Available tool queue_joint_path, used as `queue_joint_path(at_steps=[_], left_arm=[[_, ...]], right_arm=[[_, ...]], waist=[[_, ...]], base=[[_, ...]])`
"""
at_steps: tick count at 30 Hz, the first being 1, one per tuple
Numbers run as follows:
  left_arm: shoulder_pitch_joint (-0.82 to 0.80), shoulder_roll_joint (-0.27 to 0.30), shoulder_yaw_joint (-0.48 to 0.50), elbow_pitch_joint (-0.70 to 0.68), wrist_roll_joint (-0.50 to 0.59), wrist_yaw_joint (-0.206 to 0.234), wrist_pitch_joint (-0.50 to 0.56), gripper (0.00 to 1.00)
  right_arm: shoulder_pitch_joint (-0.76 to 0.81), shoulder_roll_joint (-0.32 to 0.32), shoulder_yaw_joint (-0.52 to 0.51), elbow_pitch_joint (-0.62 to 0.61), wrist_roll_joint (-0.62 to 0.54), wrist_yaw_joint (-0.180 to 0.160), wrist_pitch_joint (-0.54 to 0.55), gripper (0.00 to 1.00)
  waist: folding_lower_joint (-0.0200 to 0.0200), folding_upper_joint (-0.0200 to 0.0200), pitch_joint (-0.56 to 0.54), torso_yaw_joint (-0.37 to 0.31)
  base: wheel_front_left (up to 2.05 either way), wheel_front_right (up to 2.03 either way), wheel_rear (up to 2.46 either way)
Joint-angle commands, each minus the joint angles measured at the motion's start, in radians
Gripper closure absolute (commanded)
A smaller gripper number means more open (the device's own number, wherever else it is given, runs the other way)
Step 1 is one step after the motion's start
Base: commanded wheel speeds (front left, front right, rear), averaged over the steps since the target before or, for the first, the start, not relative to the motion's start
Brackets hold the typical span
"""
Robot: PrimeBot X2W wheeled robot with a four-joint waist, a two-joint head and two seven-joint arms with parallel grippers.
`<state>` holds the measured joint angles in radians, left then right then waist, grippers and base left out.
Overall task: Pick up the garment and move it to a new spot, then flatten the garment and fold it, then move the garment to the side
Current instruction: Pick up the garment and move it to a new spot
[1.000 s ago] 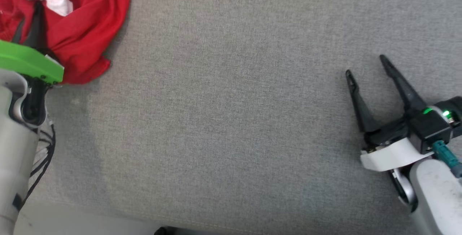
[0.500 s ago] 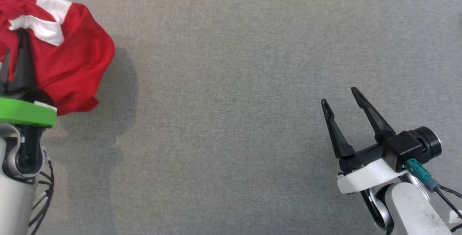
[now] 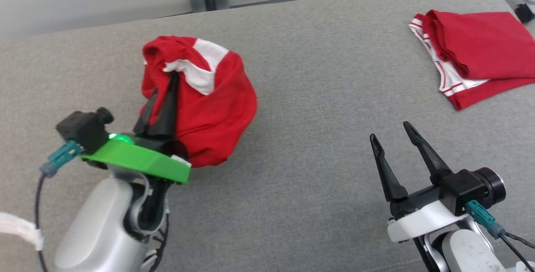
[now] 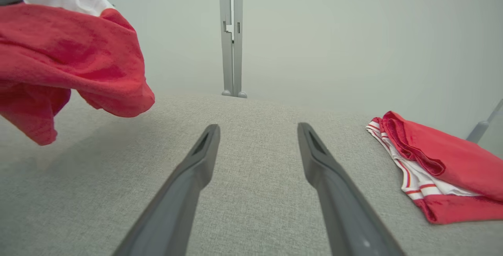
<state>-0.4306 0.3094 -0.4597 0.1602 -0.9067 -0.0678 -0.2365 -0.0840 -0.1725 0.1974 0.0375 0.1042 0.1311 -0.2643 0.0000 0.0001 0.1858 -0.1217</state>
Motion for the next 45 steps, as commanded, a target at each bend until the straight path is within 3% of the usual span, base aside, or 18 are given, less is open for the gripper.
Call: queue_joint_path(at_steps=[1,12,13,14,17,20,35,45], left_arm=[[-0.023,-0.025,-0.025,0.021,0.017,-0.016,-0.005,1.0],[-0.117,-0.175,-0.201,0.483,0.151,-0.055,-0.025,1.0],[-0.119,-0.184,-0.207,0.517,0.154,-0.055,-0.026,0.73],[-0.124,-0.195,-0.214,0.551,0.161,-0.057,-0.028,0.0],[-0.141,-0.211,-0.21,0.588,0.185,-0.06,-0.027,0.0],[-0.113,-0.218,-0.15,0.521,0.245,-0.053,-0.028,0.0],[0.362,-0.232,0.223,-0.045,0.604,0.03,-0.027,0.0],[0.597,-0.255,0.352,-0.179,0.76,0.07,-0.027,0.0]], right_arm=[[0.01,0.008,-0.001,-0.004,0.006,-0.001,0.0,0.0],[-0.045,0.037,0.019,-0.004,0.001,-0.001,0.0,0.0],[-0.049,0.038,0.019,-0.003,-0.001,-0.001,0.0,0.0],[-0.051,0.04,0.02,-0.001,-0.002,-0.001,0.0,0.0],[-0.054,0.041,0.022,0.004,-0.003,-0.001,0.0,0.0],[-0.041,0.033,0.026,0.009,-0.004,-0.001,0.0,0.0],[0.044,0.031,0.043,0.06,-0.001,-0.001,0.0,0.0],[0.103,0.08,0.006,0.074,-0.017,-0.001,0.0,0.0]], waist=[[0.0,-0.0001,-0.022,-0.091],[0.0,-0.0001,0.094,-0.128],[0.0,-0.0001,0.096,-0.126],[0.0,-0.0001,0.097,-0.123],[0.0,-0.0001,0.087,-0.105],[0.0,-0.0001,0.055,-0.074],[0.0,-0.0001,-0.146,0.112],[0.0,-0.0001,-0.204,0.133]], base=[[0.0,0.0,0.0],[0.0,0.0,0.0],[0.0,0.0,0.0],[0.0,0.0,0.0],[0.0,0.0,0.0],[0.0,0.0,0.0],[0.0,0.0,0.0],[0.0,0.0,0.0]])
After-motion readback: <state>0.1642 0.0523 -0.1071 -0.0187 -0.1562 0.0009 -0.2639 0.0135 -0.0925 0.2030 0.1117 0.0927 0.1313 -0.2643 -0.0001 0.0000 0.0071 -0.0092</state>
